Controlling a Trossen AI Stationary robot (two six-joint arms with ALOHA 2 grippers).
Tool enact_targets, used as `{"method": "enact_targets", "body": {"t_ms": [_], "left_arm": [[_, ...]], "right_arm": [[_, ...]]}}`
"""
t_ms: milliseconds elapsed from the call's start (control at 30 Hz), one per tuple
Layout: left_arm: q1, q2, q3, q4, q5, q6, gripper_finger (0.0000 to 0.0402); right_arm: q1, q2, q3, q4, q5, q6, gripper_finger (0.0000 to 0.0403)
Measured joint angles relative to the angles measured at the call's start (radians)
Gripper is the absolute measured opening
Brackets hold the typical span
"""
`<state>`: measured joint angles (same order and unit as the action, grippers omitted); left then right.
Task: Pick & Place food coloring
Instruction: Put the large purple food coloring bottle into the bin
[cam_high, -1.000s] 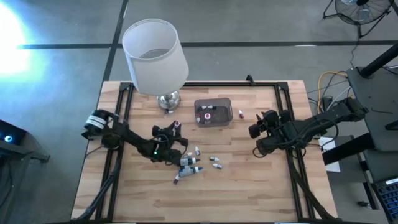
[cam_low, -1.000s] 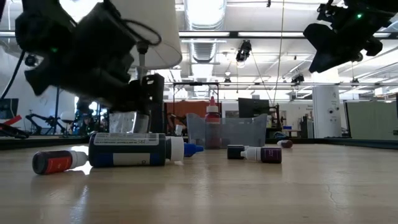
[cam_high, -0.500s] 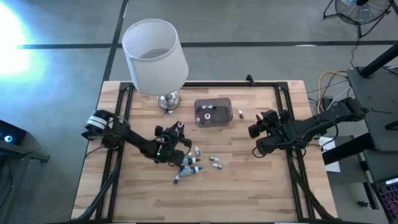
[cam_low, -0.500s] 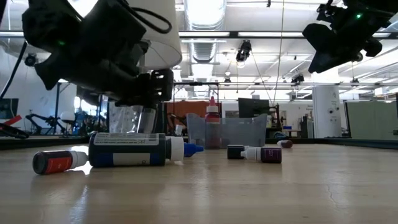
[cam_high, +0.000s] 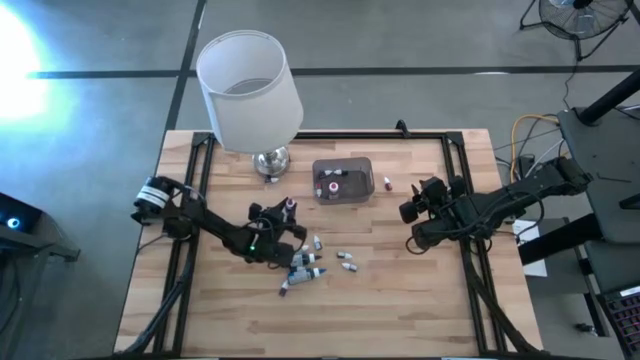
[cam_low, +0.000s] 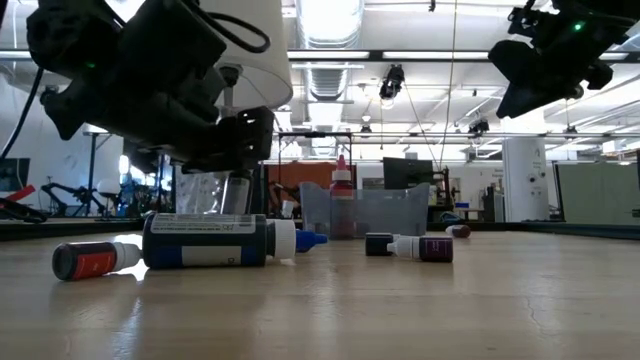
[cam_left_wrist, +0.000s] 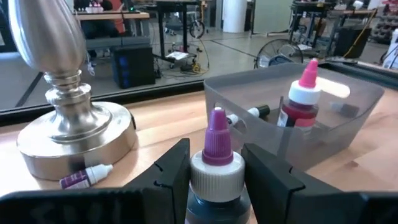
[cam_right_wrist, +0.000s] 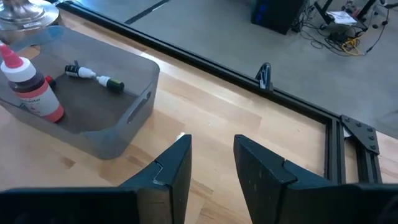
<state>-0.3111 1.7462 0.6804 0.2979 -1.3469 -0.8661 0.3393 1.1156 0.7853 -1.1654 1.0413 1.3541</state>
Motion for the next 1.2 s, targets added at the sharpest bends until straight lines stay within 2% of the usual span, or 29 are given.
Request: {"method": "enact_targets", "body": {"t_ms": [133, 500, 767, 900, 1067, 1200], "left_arm": [[-0.014, 0.000, 0.000, -0.021, 0.023, -0.025, 0.0110], [-0.053, 0.000, 0.000, -0.069, 0.043, -0.096, 0.0111], [-0.079, -0.002, 0.000, -0.151, 0.071, -0.209, 0.0111], [-0.093, -0.002, 0.000, -0.173, 0.087, -0.205, 0.0111], [-0.106, -0.003, 0.008, -0.239, 0.109, -0.209, 0.0111], [-0.111, -0.012, 0.008, -0.294, 0.134, -0.205, 0.0111]], "right_arm": [[0.000, 0.000, 0.000, 0.000, -0.005, 0.002, 0.0114], [0.000, 0.000, 0.002, 0.055, -0.120, -0.027, 0.0114], [-0.042, 0.021, -0.010, 0.484, -0.366, -0.334, 0.0114], [-0.091, 0.062, -0.011, 0.647, -0.435, -0.391, 0.0114], [-0.155, 0.165, -0.011, 0.880, -0.613, -0.443, 0.0114], [-0.168, 0.284, 0.040, 0.928, -0.652, -0.496, 0.0134]]}}
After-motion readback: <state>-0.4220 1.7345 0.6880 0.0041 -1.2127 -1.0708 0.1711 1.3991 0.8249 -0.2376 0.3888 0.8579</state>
